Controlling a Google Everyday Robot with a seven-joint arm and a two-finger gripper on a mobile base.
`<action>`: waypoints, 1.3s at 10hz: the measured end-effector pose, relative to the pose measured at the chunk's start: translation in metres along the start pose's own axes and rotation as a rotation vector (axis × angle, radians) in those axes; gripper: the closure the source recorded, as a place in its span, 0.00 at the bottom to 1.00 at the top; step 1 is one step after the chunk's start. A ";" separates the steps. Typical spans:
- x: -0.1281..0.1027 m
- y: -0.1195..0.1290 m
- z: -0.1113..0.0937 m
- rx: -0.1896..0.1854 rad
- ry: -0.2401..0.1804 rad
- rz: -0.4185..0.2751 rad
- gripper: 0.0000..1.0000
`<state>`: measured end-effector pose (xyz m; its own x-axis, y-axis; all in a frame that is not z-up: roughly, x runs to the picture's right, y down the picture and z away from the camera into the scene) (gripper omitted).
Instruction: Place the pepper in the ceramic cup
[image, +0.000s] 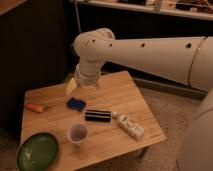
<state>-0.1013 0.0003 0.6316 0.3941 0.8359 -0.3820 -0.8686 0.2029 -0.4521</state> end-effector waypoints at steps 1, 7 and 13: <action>-0.008 0.000 0.006 -0.011 -0.082 0.000 0.20; -0.078 0.064 0.084 -0.092 -0.277 -0.280 0.20; -0.120 0.102 0.162 -0.154 -0.174 -0.501 0.20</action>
<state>-0.2860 0.0029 0.7622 0.6810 0.7310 0.0435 -0.5285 0.5317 -0.6618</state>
